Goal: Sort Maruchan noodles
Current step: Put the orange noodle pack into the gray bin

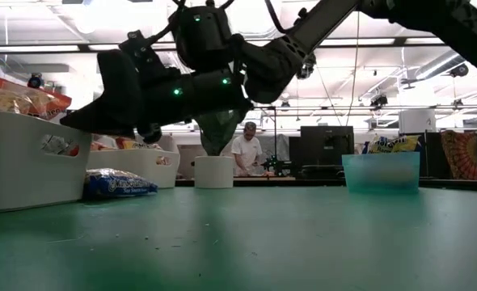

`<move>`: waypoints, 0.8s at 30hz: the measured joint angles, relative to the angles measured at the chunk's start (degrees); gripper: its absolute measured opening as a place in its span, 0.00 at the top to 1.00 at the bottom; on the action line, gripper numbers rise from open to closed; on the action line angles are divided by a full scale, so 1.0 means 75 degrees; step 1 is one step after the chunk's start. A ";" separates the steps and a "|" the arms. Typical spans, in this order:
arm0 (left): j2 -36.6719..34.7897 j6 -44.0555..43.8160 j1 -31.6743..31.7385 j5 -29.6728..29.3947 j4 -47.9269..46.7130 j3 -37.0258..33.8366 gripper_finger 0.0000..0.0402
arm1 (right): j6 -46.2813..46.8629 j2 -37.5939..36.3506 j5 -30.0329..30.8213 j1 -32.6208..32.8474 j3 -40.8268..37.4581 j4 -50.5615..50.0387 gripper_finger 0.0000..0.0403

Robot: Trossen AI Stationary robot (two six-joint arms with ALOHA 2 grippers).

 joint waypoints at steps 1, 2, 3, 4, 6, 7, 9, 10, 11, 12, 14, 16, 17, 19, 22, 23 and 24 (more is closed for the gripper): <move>0.0000 -0.0003 0.0000 -0.0032 0.0005 -0.0072 1.00 | -0.0030 0.0000 0.0001 0.0001 0.0007 -0.0069 0.96; 0.0000 -0.0012 0.0000 -0.0027 0.0006 -0.0172 1.00 | -0.0065 -0.0001 -0.0004 0.0003 0.0010 -0.0137 0.96; 0.0000 -0.0050 0.0000 -0.0002 0.0008 -0.0284 1.00 | -0.0104 -0.0009 -0.0003 0.0008 0.0010 -0.0217 0.96; 0.0000 -0.0119 0.0000 0.0066 0.0002 -0.0409 1.00 | -0.0131 -0.0015 -0.0004 0.0010 0.0010 -0.0290 0.96; 0.0000 -0.0223 0.0002 0.0192 0.0007 -0.0632 1.00 | -0.0204 -0.0015 -0.0040 0.0013 0.0010 -0.0370 0.96; 0.0000 -0.0263 0.0003 0.0253 0.0028 -0.0719 1.00 | -0.0211 -0.0015 -0.0052 0.0016 0.0010 -0.0410 0.96; 0.0000 -0.0271 0.0003 0.0310 0.0196 -0.0827 1.00 | -0.0215 -0.0017 -0.0080 0.0016 0.0010 -0.0466 0.96; 0.0000 -0.0207 0.0000 0.0341 0.0358 -0.0856 1.00 | -0.0222 -0.0017 -0.0140 0.0015 0.0007 -0.0484 0.96; 0.0000 -0.0141 0.0001 0.0395 0.0484 -0.0860 1.00 | -0.0222 -0.0017 -0.0210 0.0010 0.0007 -0.0495 0.96; 0.0000 -0.0074 0.0003 0.0453 0.0548 -0.0862 1.00 | -0.0225 -0.0017 -0.0239 0.0004 0.0007 -0.0506 0.96; 0.0000 -0.0018 0.0003 0.0492 0.0553 -0.0821 1.00 | -0.0260 -0.0017 -0.0299 0.0007 0.0002 -0.0529 0.96; 0.0000 -0.0040 0.0003 0.0504 0.0502 -0.0688 1.00 | -0.0251 -0.0017 -0.0404 0.0004 0.0000 -0.0543 0.96; 0.0000 -0.0104 0.0003 0.0503 0.0377 -0.0580 1.00 | -0.0238 -0.0017 -0.0410 0.0007 -0.0003 -0.0545 0.96; 0.0000 -0.0145 0.0003 0.0481 0.0063 -0.0294 1.00 | -0.0179 -0.0056 -0.0440 0.0007 -0.0011 -0.0583 0.96; -0.0094 0.0085 0.0000 0.0320 0.0060 0.0037 0.99 | -0.0143 -0.0202 -0.0474 0.0015 -0.0030 -0.0730 0.96; -0.0153 0.0112 0.0003 0.0291 0.0005 0.0107 0.98 | -0.0148 -0.0274 -0.0485 0.0018 -0.0042 -0.0811 0.96; -0.0203 0.0117 0.0003 0.0274 0.0003 0.0182 0.97 | -0.0174 -0.0363 -0.0493 0.0020 -0.0050 -0.0938 0.96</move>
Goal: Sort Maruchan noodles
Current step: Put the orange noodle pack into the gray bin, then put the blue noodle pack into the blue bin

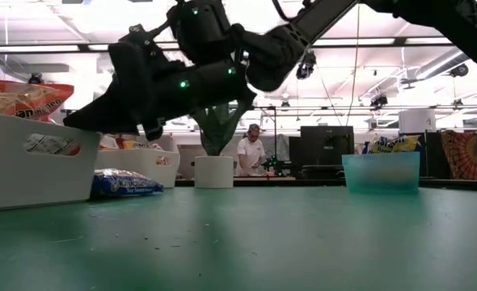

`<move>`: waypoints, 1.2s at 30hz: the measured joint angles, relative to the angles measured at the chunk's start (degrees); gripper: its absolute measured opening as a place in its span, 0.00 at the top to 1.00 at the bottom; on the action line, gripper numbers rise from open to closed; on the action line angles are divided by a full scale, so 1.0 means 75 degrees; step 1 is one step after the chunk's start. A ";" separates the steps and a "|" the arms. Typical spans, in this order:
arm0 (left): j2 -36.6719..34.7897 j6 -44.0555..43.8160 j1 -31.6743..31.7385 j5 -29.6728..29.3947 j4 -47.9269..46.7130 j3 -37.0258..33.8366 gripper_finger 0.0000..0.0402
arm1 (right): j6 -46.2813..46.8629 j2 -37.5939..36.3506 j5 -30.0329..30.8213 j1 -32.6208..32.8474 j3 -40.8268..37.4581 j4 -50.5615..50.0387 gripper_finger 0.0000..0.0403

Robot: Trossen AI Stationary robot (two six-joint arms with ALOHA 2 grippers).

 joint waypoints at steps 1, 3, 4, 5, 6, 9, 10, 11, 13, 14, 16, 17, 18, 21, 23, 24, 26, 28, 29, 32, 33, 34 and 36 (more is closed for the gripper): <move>-0.0037 0.0027 0.0008 -0.0027 0.0013 0.0044 0.95 | -0.0046 -0.0096 -0.0004 0.0001 -0.0009 -0.0178 0.96; -0.0055 0.0140 0.0012 -0.0035 0.0001 0.0124 0.93 | -0.0182 -0.0325 -0.0019 0.0001 -0.0028 -0.0590 0.96; -0.0064 0.0214 0.0014 -0.0053 0.0016 0.0198 0.92 | -0.0275 -0.0469 -0.0017 0.0001 -0.0047 -0.0872 0.96; -0.0088 0.0280 0.0013 -0.0135 0.0001 0.0291 0.91 | -0.0351 -0.0631 -0.0015 0.0001 -0.0061 -0.1082 0.96; -0.0110 0.0368 0.0012 -0.0281 -0.0001 0.0410 0.90 | -0.0441 -0.0779 -0.0009 0.0001 -0.0093 -0.1285 0.96; -0.0117 0.0756 0.0020 -0.1045 -0.0004 0.0883 0.90 | -0.0554 -0.1241 0.0049 -0.0010 -0.0247 -0.1856 0.96; -0.0117 0.1006 0.0026 -0.1439 0.0004 0.1104 0.89 | -0.0603 -0.1361 0.0089 -0.0015 -0.0317 -0.1983 0.96; -0.0117 0.1272 0.0028 -0.1887 0.0008 0.1339 0.89 | -0.0626 -0.1509 0.0096 -0.0035 -0.0410 -0.2163 0.96; -0.0126 0.1928 0.0038 -0.2829 0.0028 0.1817 0.89 | -0.0705 -0.1802 0.0102 -0.0077 -0.0576 -0.2528 0.96; -0.0126 0.2277 0.0041 -0.3322 0.0044 0.2063 0.90 | -0.0765 -0.1958 0.0115 -0.0100 -0.0668 -0.2614 0.96; -0.0127 0.3074 0.0077 -0.4274 0.0087 0.2551 0.90 | -0.0827 -0.2322 0.0155 -0.0139 -0.0958 -0.2711 0.96; -0.0132 0.3508 0.0109 -0.4653 0.0151 0.2782 0.90 | -0.0830 -0.2487 0.0160 -0.0162 -0.1134 -0.2716 0.96; -0.0132 0.3981 0.0162 -0.4953 0.0238 0.2996 0.90 | -0.0830 -0.2646 0.0165 -0.0184 -0.1362 -0.2707 0.96; -0.0132 0.5243 0.0382 -0.5285 0.0441 0.3496 0.90 | -0.0697 -0.3131 0.0208 -0.0223 -0.2139 -0.2563 0.96; -0.0132 0.5885 0.0614 -0.5258 0.0483 0.3688 0.90 | -0.0570 -0.3487 0.0369 -0.0220 -0.2712 -0.2227 0.96; -0.0132 0.6140 0.0751 -0.5182 0.0485 0.3746 0.90 | -0.0519 -0.3652 0.0476 -0.0220 -0.3009 -0.2060 0.96; -0.0142 0.6617 0.1066 -0.4964 0.0481 0.3763 0.90 | -0.0373 -0.3916 0.0703 -0.0217 -0.3520 -0.1757 0.96; -0.0150 0.7002 0.1430 -0.4736 0.0489 0.3701 0.90 | -0.0190 -0.4103 0.0951 -0.0220 -0.3983 -0.1599 0.96; -0.0160 0.7176 0.1623 -0.4587 0.0482 0.3639 0.90 | -0.0104 -0.4161 0.1079 -0.0220 -0.4179 -0.1469 0.96; -0.0170 0.7558 0.2225 -0.4098 0.0501 0.3320 0.90 | 0.0095 -0.4310 0.1207 -0.0224 -0.4632 -0.0948 0.96; -0.0170 0.7687 0.2421 -0.3953 0.0503 0.3194 0.90 | 0.0117 -0.4311 0.1267 -0.0228 -0.4730 -0.0702 0.96; -0.0175 0.7811 0.2608 -0.3877 0.0516 0.3043 0.90 | 0.0116 -0.4311 0.1308 -0.0235 -0.4828 -0.0563 0.96; -0.0277 0.8021 0.2919 -0.3815 0.0641 0.2668 0.90 | 0.0089 -0.4293 0.1324 -0.0259 -0.4947 -0.0449 0.96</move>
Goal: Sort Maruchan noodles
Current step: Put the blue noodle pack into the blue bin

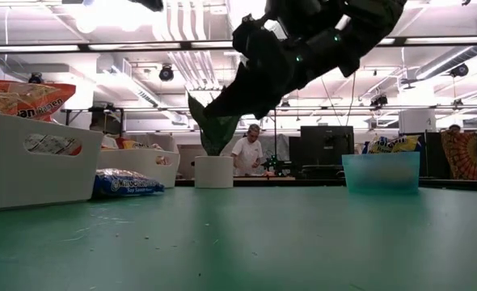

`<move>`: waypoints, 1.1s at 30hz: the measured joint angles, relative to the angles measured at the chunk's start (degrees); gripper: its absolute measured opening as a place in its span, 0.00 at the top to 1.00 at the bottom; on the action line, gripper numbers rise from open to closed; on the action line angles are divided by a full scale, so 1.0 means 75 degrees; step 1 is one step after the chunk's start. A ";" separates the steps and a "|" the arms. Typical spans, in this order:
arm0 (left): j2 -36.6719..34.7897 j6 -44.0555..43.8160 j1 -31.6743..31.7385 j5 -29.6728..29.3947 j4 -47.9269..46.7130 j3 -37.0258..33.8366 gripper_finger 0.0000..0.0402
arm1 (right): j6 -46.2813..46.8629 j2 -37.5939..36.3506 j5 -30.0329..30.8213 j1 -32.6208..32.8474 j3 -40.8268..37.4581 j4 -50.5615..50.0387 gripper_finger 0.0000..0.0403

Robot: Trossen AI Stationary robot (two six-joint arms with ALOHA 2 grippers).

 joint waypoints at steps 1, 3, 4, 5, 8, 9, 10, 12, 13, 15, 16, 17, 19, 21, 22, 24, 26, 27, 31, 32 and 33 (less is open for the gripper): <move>-0.0095 0.0111 0.0143 0.0008 0.0085 -0.0225 0.90 | -0.0010 0.0043 0.0000 -0.0011 -0.0014 0.0110 0.96; -0.0400 0.0375 0.0400 0.0110 0.0538 -0.0765 0.90 | -0.0027 0.0071 0.0022 -0.0077 -0.0014 0.0239 0.96; -0.0622 0.0556 0.0522 0.0209 0.0879 -0.1095 0.90 | -0.0024 0.0090 0.0054 -0.0119 -0.0014 0.0331 0.96; -0.0878 0.0784 0.0637 0.0349 0.1324 -0.1452 0.90 | -0.0026 0.0127 0.0060 -0.0166 -0.0011 0.0430 0.96; -0.1796 0.1806 0.0961 0.0832 0.3194 -0.2689 0.90 | -0.0030 0.0300 0.0062 -0.0347 0.0075 0.0516 0.96; -0.2138 0.2172 0.1087 0.1012 0.3861 -0.3112 0.90 | -0.0034 0.0387 0.0060 -0.0416 0.0175 0.0518 0.96; -0.2473 0.2506 0.1197 0.1175 0.4577 -0.3553 0.90 | -0.0042 0.0488 0.0058 -0.0493 0.0310 0.0543 0.96; -0.3088 0.3087 0.1452 0.1431 0.5805 -0.4353 0.90 | -0.0101 0.0719 0.0050 -0.0654 0.0591 0.0549 0.96; -0.3405 0.3346 0.1567 0.1466 0.6383 -0.4748 0.90 | -0.0138 0.0880 0.0007 -0.0729 0.0778 0.0555 0.96; -0.3928 0.3842 0.1795 0.1457 0.7339 -0.5427 0.90 | -0.0198 0.1243 -0.0036 -0.0865 0.1171 0.0467 0.96; -0.4183 0.4096 0.1886 0.1449 0.7806 -0.5750 0.90 | -0.0239 0.1434 -0.0042 -0.0922 0.1373 0.0431 0.96; -0.4419 0.4318 0.1978 0.1448 0.8221 -0.6041 0.90 | -0.0313 0.1643 -0.0056 -0.0966 0.1595 0.0433 0.96; -0.4884 0.4685 0.2182 0.1452 0.8991 -0.6618 0.90 | -0.0430 0.2058 -0.0083 -0.1072 0.2061 0.0435 0.96; -0.5310 0.4957 0.2400 0.1445 0.9731 -0.7183 0.90 | -0.0528 0.2494 -0.0091 -0.1166 0.2571 0.0456 0.96; -0.5504 0.5065 0.2503 0.1436 1.0038 -0.7478 0.90 | -0.0569 0.2738 -0.0089 -0.1213 0.2839 0.0444 0.96; -0.5871 0.5157 0.2702 0.1323 1.0626 -0.7993 0.90 | -0.0669 0.3157 -0.0086 -0.1300 0.3319 0.0410 0.96; -0.6202 0.5152 0.2867 0.1057 1.1028 -0.8466 0.90 | -0.0718 0.3544 -0.0100 -0.1374 0.3823 0.0401 0.96; -0.6332 0.5139 0.2922 0.0942 1.1205 -0.8654 0.90 | -0.0714 0.3704 -0.0188 -0.1404 0.4031 0.0359 0.96; -0.6767 0.5091 0.2985 0.0537 1.1863 -0.9210 0.90 | -0.0462 0.4210 -0.1028 -0.1468 0.4766 0.0189 0.96; -0.6834 0.5090 0.2982 0.0475 1.2012 -0.9279 0.90 | -0.0376 0.4314 -0.1214 -0.1477 0.4896 0.0102 0.96; -0.6893 0.5094 0.2982 0.0438 1.2075 -0.9352 0.90 | -0.0335 0.4424 -0.1356 -0.1476 0.5021 0.0030 0.96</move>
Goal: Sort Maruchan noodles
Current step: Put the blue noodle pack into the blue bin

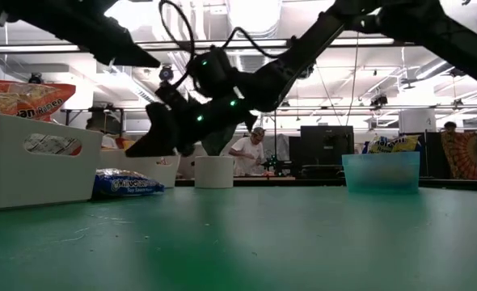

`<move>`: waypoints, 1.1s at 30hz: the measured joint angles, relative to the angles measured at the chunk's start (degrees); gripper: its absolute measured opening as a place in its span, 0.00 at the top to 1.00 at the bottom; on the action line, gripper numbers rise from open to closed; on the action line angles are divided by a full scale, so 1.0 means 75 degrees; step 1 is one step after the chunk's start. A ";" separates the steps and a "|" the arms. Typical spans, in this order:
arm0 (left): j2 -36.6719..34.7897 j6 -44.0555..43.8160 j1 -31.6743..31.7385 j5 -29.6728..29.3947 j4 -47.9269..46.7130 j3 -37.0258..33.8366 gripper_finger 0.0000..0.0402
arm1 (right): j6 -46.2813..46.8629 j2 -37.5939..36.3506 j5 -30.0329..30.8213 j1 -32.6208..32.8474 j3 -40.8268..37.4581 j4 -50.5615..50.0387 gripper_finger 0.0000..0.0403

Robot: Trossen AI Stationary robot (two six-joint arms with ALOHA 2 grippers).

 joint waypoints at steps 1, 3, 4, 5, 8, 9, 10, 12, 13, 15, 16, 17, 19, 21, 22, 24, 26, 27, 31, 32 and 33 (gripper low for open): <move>-0.0028 0.0000 0.0000 -0.0019 0.0146 -0.0049 0.90 | 0.0041 0.0071 -0.0094 0.0000 0.0098 -0.0118 0.96; -0.0056 0.0013 0.0000 -0.0027 0.0441 -0.0119 0.90 | 0.0102 0.0194 -0.0160 0.0000 0.0234 -0.0459 0.96; -0.0072 0.0022 0.0000 -0.0038 0.0468 -0.0152 0.90 | 0.0102 0.0243 -0.0160 0.0012 0.0277 -0.0540 0.96; -0.0042 0.0025 0.0000 -0.0047 0.0536 -0.0162 0.90 | 0.0104 0.0254 -0.0160 0.0017 0.0275 -0.0749 0.96; 0.0024 0.0006 0.0000 -0.0045 0.0619 -0.0174 0.90 | -0.0082 0.0245 -0.0160 0.0042 0.0248 -0.1346 0.96; 0.0079 -0.0042 0.0000 -0.0043 0.0678 -0.0158 0.90 | -0.0237 0.0185 -0.0161 0.0050 0.0248 -0.1686 0.96; 0.0116 -0.0095 0.0000 -0.0032 0.0691 -0.0126 0.90 | -0.0409 0.0098 -0.0163 0.0050 0.0254 -0.2112 0.96; 0.0185 -0.0198 -0.0003 0.0008 0.0656 -0.0096 0.90 | -0.0739 -0.0097 -0.0169 0.0050 0.0257 -0.2985 0.96; 0.0254 -0.0219 -0.0003 0.0020 0.0712 -0.0047 0.90 | -0.0906 -0.0208 -0.0189 0.0050 0.0270 -0.3400 0.96; 0.0350 -0.0224 -0.0003 0.0133 0.0715 0.0012 0.90 | -0.1278 -0.0425 -0.0192 0.0072 0.0269 -0.4364 0.96; 0.0422 -0.0231 -0.0003 0.0203 0.0697 0.0054 0.90 | -0.1431 -0.0568 -0.0195 0.0078 0.0269 -0.4838 0.96; 0.0516 -0.0262 -0.0003 0.0293 0.0697 0.0110 0.90 | -0.1527 -0.0703 -0.0185 0.0088 0.0265 -0.5415 0.96; 0.0681 -0.0357 -0.0003 0.0608 0.0697 0.0214 0.90 | -0.1619 -0.0975 -0.0166 0.0127 0.0222 -0.6501 0.96; 0.0915 -0.0504 -0.0003 0.1199 0.0694 0.0322 0.90 | -0.1488 -0.1285 -0.0149 0.0183 0.0072 -0.7428 0.96; 0.1037 -0.0560 -0.0003 0.1588 0.0705 0.0364 0.90 | -0.1393 -0.1470 -0.0137 0.0220 -0.0066 -0.7835 0.96; 0.1307 -0.0670 -0.0002 0.2317 0.0735 0.0442 0.90 | -0.1157 -0.1938 -0.0065 0.0302 -0.0500 -0.8320 0.97; 0.1631 -0.0809 0.0000 0.2848 0.0812 0.0550 0.90 | -0.0762 -0.2574 -0.0061 0.0385 -0.1091 -0.8460 0.98; 0.1793 -0.0871 -0.0001 0.3048 0.0777 0.0595 0.90 | -0.0537 -0.2950 -0.0066 0.0412 -0.1388 -0.8420 0.98; 0.2608 -0.1007 -0.0015 0.3753 0.0622 0.0885 0.90 | 0.0628 -0.4568 -0.0009 0.0485 -0.2721 -0.7988 0.98; 0.2810 -0.1011 -0.0011 0.3987 0.0649 0.1026 0.90 | 0.1008 -0.4950 -0.0001 0.0535 -0.3149 -0.7706 0.98; 0.3020 -0.0998 -0.0003 0.4223 0.0700 0.1172 0.90 | 0.1410 -0.5289 -0.0002 0.0607 -0.3595 -0.7377 0.98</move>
